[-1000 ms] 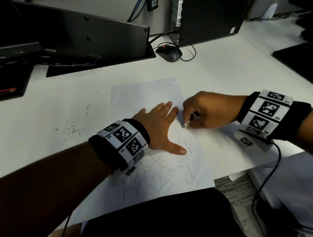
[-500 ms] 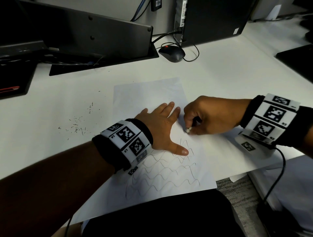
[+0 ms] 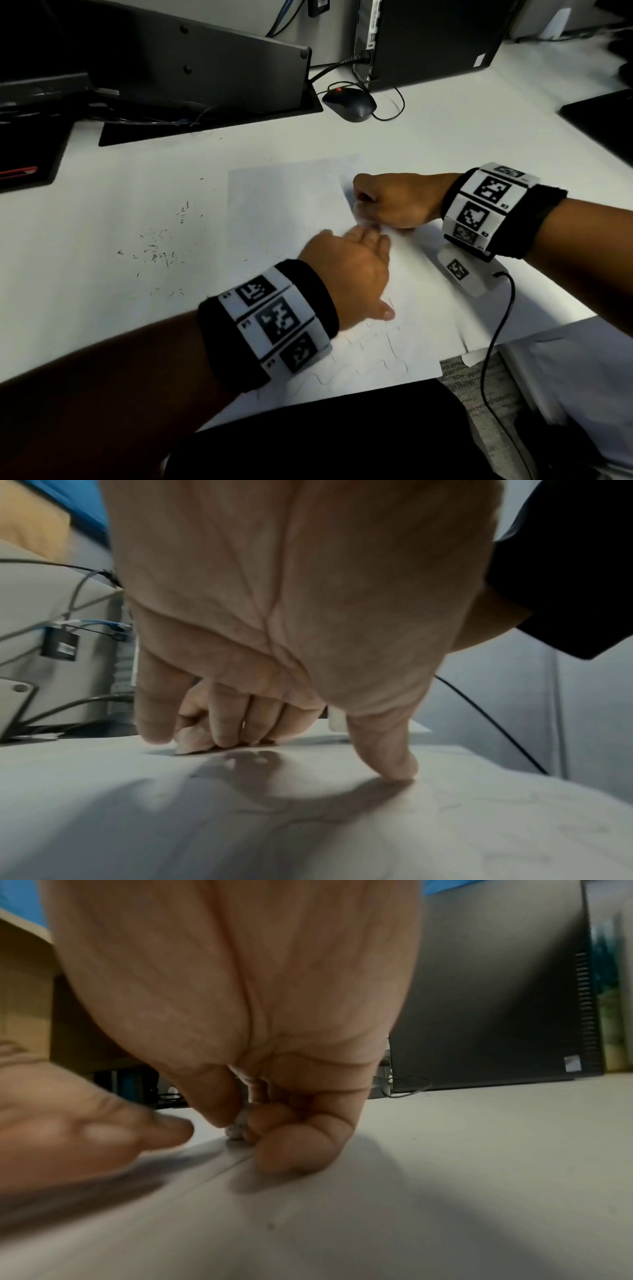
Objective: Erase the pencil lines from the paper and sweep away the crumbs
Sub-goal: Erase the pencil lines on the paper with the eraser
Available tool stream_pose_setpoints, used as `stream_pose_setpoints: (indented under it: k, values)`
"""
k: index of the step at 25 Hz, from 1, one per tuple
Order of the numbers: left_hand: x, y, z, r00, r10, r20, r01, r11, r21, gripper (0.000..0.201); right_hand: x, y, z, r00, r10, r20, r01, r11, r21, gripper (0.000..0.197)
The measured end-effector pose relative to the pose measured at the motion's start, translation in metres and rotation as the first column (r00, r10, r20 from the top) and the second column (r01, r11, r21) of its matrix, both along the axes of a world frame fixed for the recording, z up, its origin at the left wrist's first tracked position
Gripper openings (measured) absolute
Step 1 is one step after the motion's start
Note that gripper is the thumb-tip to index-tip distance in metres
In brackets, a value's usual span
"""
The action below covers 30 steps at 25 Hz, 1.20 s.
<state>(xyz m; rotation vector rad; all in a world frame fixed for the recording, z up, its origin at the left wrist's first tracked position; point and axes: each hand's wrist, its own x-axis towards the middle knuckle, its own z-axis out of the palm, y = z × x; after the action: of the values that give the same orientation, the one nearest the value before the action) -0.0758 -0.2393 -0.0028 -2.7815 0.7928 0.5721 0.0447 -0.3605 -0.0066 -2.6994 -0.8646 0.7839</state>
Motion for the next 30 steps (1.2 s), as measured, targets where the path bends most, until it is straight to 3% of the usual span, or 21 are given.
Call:
stream_pose_setpoints:
  k: [4, 7, 10, 12, 15, 17, 20, 23, 25, 28, 30]
  values:
    - [-0.023, 0.004, -0.003, 0.982, 0.049, -0.184, -0.051, 0.999, -0.008, 0.115, -0.002, 0.004, -0.007, 0.993, 0.087, 0.076, -0.080, 0.993, -0.089, 0.023]
    - [-0.048, 0.044, 0.001, 0.937, 0.285, -0.200, -0.262, 0.956, 0.136, 0.129, 0.000, 0.008, -0.007, 0.995, 0.082, 0.049, -0.075, 0.987, -0.144, 0.022]
    - [-0.050, 0.077, 0.026, 0.879, 0.466, -0.102, -0.417, 0.855, 0.309, 0.118, 0.003, 0.011, -0.006, 0.997, 0.078, 0.010, -0.075, 0.983, -0.166, 0.022]
    - [-0.046, 0.081, 0.032, 0.916, 0.401, -0.022, -0.377, 0.876, 0.301, 0.106, 0.003, 0.014, -0.004, 0.996, 0.086, -0.001, -0.084, 0.977, -0.197, 0.020]
    - [-0.049, 0.062, 0.029, 0.933, 0.350, -0.085, -0.308, 0.896, 0.319, 0.106, 0.009, 0.016, 0.005, 0.996, 0.088, 0.007, -0.085, 0.978, -0.190, 0.015]
    - [-0.057, 0.050, 0.027, 0.938, 0.334, -0.097, -0.286, 0.900, 0.329, 0.101, 0.015, 0.021, 0.008, 0.994, 0.057, 0.092, -0.048, 0.994, -0.096, 0.017]
    - [-0.055, 0.039, 0.026, 0.957, 0.289, 0.029, -0.289, 0.942, 0.172, 0.096, 0.020, 0.030, 0.002, 0.988, 0.070, 0.136, -0.057, 0.993, -0.099, 0.020]
    - [-0.038, 0.010, 0.013, 0.986, 0.143, -0.088, -0.146, 0.989, -0.023, 0.112, 0.020, 0.034, -0.003, 0.983, 0.132, 0.131, -0.107, 0.977, -0.185, 0.014]
    - [-0.031, 0.002, 0.007, 0.975, 0.121, -0.185, -0.125, 0.992, -0.011, 0.116, 0.020, 0.034, -0.004, 0.981, 0.149, 0.126, -0.124, 0.975, -0.185, 0.011]
    - [-0.042, 0.041, 0.000, 0.925, 0.316, -0.212, -0.303, 0.949, 0.092, 0.130, 0.022, 0.033, -0.006, 0.990, 0.112, 0.091, -0.097, 0.983, -0.158, 0.017]
    - [-0.057, 0.077, 0.008, 0.838, 0.524, -0.150, -0.483, 0.842, 0.241, 0.136, 0.023, 0.033, -0.008, 0.998, 0.051, 0.045, -0.045, 0.991, -0.126, 0.019]
